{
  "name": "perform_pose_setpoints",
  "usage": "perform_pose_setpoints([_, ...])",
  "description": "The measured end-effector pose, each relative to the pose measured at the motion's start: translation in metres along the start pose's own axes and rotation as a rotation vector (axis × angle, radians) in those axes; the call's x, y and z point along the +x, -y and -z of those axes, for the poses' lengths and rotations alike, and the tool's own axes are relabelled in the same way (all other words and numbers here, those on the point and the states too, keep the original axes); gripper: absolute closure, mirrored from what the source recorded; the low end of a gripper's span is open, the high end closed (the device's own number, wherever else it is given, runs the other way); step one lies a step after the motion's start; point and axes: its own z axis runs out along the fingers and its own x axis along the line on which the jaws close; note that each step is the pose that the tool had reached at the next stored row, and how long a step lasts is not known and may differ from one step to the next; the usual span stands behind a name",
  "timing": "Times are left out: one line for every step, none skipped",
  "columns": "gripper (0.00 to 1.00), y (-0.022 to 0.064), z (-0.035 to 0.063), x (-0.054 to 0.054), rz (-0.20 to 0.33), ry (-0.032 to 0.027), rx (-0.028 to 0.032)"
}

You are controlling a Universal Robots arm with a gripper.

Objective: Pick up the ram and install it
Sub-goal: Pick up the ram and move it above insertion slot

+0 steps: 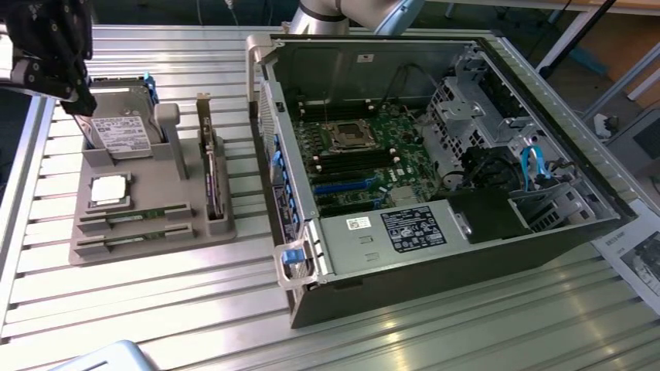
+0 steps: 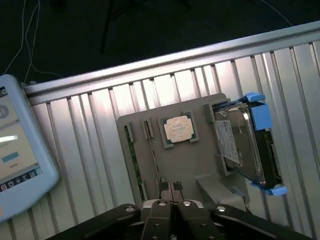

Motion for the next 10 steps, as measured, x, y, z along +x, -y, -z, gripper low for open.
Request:
perform_pose_setpoints([0.9,0.0,0.0,0.0,0.015,-0.0006,-0.0003])
perform_pose_setpoints([0.9,0.0,0.0,0.0,0.042,-0.0018,-0.001])
perform_pose_setpoints([0.9,0.0,0.0,0.0,0.07,-0.0031,-0.0016])
perform_pose_setpoints([0.9,0.0,0.0,0.0,0.086,-0.0038,-0.0021])
perform_pose_setpoints([0.9,0.0,0.0,0.0,0.102,-0.0044,-0.0024])
perform_pose_setpoints([0.9,0.0,0.0,0.0,0.117,-0.0052,-0.0029])
perform_pose_setpoints([0.9,0.0,0.0,0.0,0.135,-0.006,-0.0033])
perform_pose_setpoints([0.9,0.0,0.0,0.0,0.15,-0.0067,-0.0037])
perform_pose_setpoints([0.9,0.0,0.0,0.0,0.157,-0.007,-0.0038])
perform_pose_setpoints([0.9,0.0,0.0,0.0,0.163,-0.0073,-0.004])
